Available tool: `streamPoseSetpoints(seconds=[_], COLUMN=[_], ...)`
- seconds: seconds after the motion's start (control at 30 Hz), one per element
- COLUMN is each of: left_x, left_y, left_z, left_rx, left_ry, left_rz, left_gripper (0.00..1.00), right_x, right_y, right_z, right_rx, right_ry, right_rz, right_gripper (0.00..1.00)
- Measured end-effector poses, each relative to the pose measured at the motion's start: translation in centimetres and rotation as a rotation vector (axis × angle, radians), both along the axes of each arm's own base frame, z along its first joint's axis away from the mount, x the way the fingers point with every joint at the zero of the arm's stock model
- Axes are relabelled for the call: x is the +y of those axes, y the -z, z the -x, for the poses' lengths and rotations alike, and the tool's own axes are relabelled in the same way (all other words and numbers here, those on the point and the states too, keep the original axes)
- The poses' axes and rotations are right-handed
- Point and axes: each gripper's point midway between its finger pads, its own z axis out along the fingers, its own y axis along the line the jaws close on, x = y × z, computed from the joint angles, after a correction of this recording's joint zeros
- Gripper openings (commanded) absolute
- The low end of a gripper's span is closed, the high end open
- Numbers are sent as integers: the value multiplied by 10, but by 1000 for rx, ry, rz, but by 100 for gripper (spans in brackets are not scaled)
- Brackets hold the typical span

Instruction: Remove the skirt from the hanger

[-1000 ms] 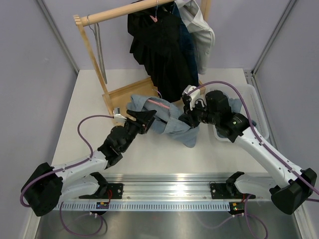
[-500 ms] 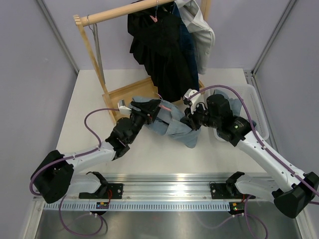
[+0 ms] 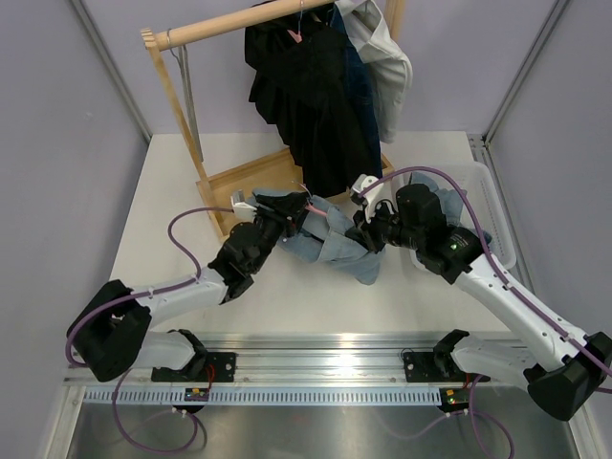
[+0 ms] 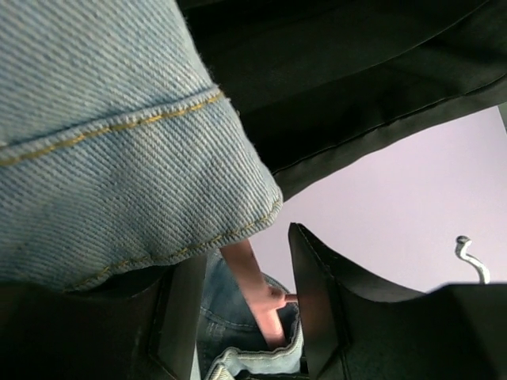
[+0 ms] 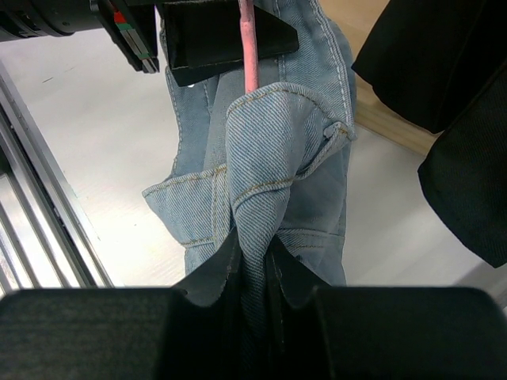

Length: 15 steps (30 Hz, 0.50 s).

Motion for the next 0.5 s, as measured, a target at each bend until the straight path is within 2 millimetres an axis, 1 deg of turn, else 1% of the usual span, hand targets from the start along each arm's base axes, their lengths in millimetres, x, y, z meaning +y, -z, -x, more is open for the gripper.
streamPoseSetpoints(seconds=[0.13,0.17,0.23,0.27,0.3,0.37,0.47,0.5], left_x=[-2,-3,-5,-6,-7,-8,-9,-9], left_y=[-6,-7,-6,-4,-4,-7,-6,-7], left_z=[-4,-5,-8,-9,-10,-11,-10,-10], left_rx=[-8,-10,-6,-4,-3,-9,-10,-14], left_ry=[-3,-3,0,1,2,7,13,15], left_rz=[8,9,7,5,11,29,26,24], left_gripper=[38,32,25,20,18,9,3,1], right_x=[0,0,0,0,-1,-2,-2,-3], right_y=[-1,-1,-1,-2,-1,2,3,3], right_z=[1,1,0,-1,-1,-1,-1,-1], right_rx=[-1,-2,-7,-10,-11,-4,-5,-5], right_ry=[-1,-2,3,5,10,14,18,18], right_rz=[-1,-1,-2,-3,0,8,10,10], right_gripper=[0,0,0,0,0,0,0,2])
